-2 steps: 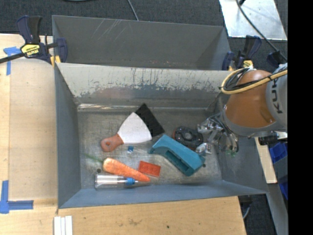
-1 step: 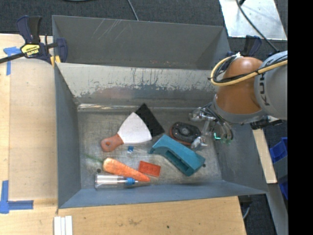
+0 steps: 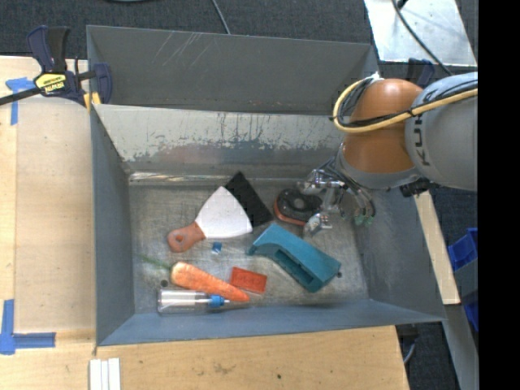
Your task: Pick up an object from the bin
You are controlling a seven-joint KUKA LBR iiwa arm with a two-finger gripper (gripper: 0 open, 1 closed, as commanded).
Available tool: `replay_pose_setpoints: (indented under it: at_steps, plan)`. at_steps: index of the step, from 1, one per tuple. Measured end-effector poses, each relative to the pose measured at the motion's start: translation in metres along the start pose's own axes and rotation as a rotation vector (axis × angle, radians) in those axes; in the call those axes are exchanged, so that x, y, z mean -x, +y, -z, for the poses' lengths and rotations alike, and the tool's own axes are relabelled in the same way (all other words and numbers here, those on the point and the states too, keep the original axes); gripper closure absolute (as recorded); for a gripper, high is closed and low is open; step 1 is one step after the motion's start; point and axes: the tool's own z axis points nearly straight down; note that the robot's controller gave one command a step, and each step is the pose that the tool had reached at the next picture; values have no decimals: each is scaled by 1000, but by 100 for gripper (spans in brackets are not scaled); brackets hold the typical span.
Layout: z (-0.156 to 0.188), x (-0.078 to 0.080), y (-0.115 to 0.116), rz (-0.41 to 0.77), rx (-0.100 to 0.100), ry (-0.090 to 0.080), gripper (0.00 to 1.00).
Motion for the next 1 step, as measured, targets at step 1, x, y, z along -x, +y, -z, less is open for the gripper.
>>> replay_pose_setpoints:
  at_steps: [1]
  plan:
    - [0, 0, 0, 0, 0, 0, 100]
